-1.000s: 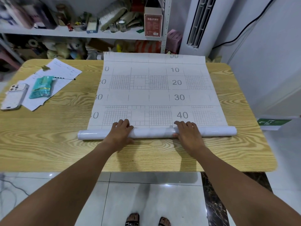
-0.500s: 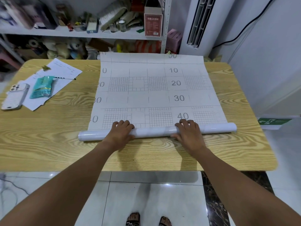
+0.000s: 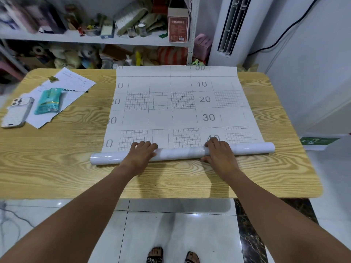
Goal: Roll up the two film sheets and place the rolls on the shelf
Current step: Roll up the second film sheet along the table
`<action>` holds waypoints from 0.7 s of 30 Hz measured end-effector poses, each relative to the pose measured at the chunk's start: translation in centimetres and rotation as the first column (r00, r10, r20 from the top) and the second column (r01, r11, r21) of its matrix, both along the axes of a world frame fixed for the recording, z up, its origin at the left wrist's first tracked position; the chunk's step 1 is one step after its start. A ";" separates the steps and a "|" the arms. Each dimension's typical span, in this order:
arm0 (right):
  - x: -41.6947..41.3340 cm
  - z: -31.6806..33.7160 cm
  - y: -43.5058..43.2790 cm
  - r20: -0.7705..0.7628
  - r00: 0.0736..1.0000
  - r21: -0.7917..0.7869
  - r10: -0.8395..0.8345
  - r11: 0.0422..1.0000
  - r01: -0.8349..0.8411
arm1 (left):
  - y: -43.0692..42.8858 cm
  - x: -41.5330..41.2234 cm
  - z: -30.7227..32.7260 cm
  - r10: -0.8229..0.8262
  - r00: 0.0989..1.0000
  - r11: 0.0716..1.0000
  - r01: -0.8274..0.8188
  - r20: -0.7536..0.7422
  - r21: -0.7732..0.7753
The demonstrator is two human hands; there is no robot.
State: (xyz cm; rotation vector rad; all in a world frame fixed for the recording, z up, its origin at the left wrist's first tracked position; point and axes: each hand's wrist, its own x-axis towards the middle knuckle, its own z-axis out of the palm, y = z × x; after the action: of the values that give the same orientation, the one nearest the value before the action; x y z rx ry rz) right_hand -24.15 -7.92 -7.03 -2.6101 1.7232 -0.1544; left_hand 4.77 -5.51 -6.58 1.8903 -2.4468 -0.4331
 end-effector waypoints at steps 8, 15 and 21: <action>-0.1 -0.6 -0.1 -0.049 0.999 0.013 0.001 1.000 -0.001 | 0.0 -0.1 0.4 -0.014 0.997 1.000 0.014 0.077 -0.010; 0.0 -0.5 0.0 -0.103 0.994 0.020 -0.032 0.999 0.034 | 0.2 -0.2 0.7 -0.050 0.991 0.999 0.051 0.128 0.002; -0.1 -0.2 0.1 -0.064 0.998 0.061 -0.011 0.998 0.015 | 0.2 -0.4 1.0 -0.041 0.993 0.999 0.040 0.108 0.017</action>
State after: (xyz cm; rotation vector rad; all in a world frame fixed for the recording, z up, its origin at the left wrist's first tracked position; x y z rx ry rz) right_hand -24.22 -7.85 -7.24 -2.5877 1.7348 -0.0180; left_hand 4.34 -5.33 -5.56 1.9215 -2.5604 -0.3600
